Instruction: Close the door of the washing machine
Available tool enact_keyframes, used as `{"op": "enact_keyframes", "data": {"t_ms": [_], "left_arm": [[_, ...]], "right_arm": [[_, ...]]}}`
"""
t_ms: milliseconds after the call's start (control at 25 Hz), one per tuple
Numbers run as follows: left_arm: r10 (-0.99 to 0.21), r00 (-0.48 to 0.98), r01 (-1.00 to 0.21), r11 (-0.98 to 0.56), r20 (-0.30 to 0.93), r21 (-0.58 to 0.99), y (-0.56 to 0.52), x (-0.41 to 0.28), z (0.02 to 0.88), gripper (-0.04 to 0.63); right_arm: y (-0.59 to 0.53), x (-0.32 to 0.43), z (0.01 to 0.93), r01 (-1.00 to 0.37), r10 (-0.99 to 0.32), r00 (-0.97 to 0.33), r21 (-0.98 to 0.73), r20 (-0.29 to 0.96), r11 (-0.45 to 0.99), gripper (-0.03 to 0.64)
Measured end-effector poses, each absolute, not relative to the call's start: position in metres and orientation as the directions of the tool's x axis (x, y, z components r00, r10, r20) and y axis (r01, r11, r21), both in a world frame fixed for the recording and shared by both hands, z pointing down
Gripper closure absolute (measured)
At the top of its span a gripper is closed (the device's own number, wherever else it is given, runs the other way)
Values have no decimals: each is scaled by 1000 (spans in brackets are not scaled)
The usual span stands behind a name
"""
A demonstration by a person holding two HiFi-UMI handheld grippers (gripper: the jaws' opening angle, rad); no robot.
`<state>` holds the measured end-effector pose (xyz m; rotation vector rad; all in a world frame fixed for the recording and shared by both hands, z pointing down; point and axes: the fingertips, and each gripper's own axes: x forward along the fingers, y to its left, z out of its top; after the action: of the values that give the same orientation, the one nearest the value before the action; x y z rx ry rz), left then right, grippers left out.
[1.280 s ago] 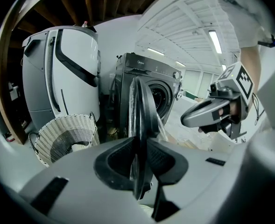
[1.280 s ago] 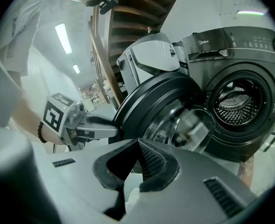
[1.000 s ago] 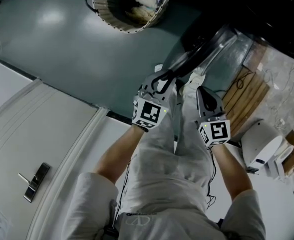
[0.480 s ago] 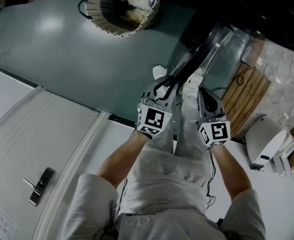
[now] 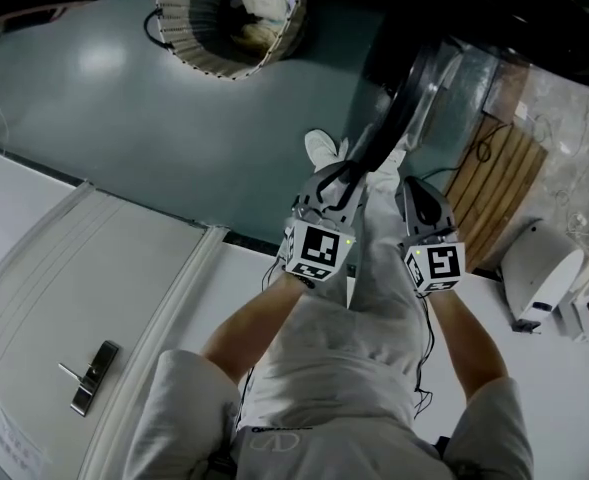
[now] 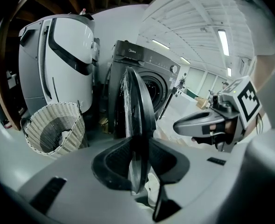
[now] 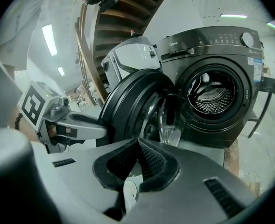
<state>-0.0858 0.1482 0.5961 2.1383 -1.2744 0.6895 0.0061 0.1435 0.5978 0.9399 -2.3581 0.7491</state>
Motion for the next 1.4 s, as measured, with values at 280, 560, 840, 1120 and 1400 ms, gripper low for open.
{"op": "enact_keyframes", "data": {"t_ms": [280,560,840,1120,1400], "left_arm": [[-597,410,-903,-373,689,214,148,-64,597,492],[-573,430,-894,-377,697,242,149,-38,599,480],[-558,426,-897,-362,712,253,147,-13,599,471],[-551,419,-902,-340,721,264,146,5,600,466],[-548,418,-906,-316,724,283,141,28,600,462]], "right_arm": [[145,31,603,-758,-482,-615,-299,624,580,606],[153,59,611,-781,-501,-583,-271,639,563,606],[161,83,617,-793,-518,-557,-232,649,563,606],[171,93,618,-786,-531,-554,-193,641,587,606],[174,102,623,-778,-542,-556,-165,631,606,604]]}}
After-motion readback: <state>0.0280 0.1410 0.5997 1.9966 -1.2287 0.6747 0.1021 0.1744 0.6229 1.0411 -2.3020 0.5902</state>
